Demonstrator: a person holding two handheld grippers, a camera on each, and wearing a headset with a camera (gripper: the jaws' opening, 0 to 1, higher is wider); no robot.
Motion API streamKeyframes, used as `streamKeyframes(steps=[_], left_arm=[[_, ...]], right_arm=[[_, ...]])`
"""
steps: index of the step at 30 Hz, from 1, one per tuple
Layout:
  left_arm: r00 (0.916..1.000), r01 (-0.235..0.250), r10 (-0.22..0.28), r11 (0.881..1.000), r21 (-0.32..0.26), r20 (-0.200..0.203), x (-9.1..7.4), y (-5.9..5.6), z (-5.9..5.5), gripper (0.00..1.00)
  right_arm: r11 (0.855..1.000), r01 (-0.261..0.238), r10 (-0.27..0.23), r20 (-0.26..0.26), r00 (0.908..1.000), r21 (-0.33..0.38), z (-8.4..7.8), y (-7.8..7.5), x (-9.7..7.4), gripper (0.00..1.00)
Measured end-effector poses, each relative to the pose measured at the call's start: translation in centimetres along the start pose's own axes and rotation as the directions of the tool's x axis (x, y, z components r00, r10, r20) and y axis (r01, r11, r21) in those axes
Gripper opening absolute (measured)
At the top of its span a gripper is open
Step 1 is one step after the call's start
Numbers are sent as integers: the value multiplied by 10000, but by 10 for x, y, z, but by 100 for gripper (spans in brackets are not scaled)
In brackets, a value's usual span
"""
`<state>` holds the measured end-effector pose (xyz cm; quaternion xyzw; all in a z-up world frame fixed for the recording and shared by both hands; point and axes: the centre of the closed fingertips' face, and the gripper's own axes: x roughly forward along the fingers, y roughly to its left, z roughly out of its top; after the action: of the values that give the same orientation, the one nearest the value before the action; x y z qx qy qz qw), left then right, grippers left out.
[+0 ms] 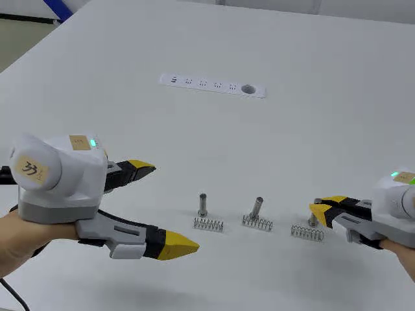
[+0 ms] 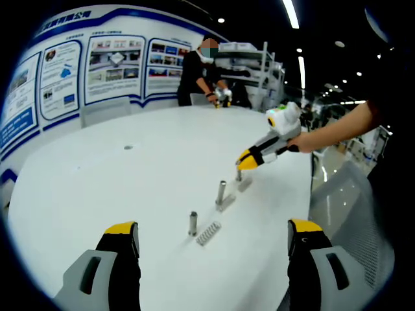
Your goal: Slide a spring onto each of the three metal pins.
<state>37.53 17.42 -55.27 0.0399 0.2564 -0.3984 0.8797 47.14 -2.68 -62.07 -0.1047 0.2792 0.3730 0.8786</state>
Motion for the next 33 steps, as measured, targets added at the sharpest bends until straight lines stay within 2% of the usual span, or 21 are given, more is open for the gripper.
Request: streamKeyframes(steps=[1,4,11,21,23,24,27,33], left_arm=[[10000,0,0,10000,-5,0,0,0,0,97],[10000,-7,7,10000,23,-48,-1,0,0,97],[10000,87,-87,10000,-14,11,0,-3,3,97],[9997,219,-218,9997,79,-83,2,-9,2,97],[9997,217,-216,9997,80,-92,1,-10,2,97],[9997,218,-217,9997,54,-96,1,-10,2,97],[9995,288,-287,9996,-78,102,-1,-12,6,97],[9995,317,-317,9995,25,-14,-2,-14,4,97]], right_arm=[[9994,-22,16,172,9999,356,0,0,0,8],[9992,-35,22,322,9995,405,-1,-1,-2,8],[9995,-249,255,303,9992,-204,-3,6,-5,8],[9988,-296,307,280,9991,-403,-3,7,-6,9],[9992,-289,298,307,9991,-292,-3,7,-7,9],[9992,-388,388,420,9984,8,-1,8,-8,9],[9995,-318,319,324,9990,-41,-3,7,-8,13],[9990,-442,439,257,9987,111,-6,8,-11,19]])
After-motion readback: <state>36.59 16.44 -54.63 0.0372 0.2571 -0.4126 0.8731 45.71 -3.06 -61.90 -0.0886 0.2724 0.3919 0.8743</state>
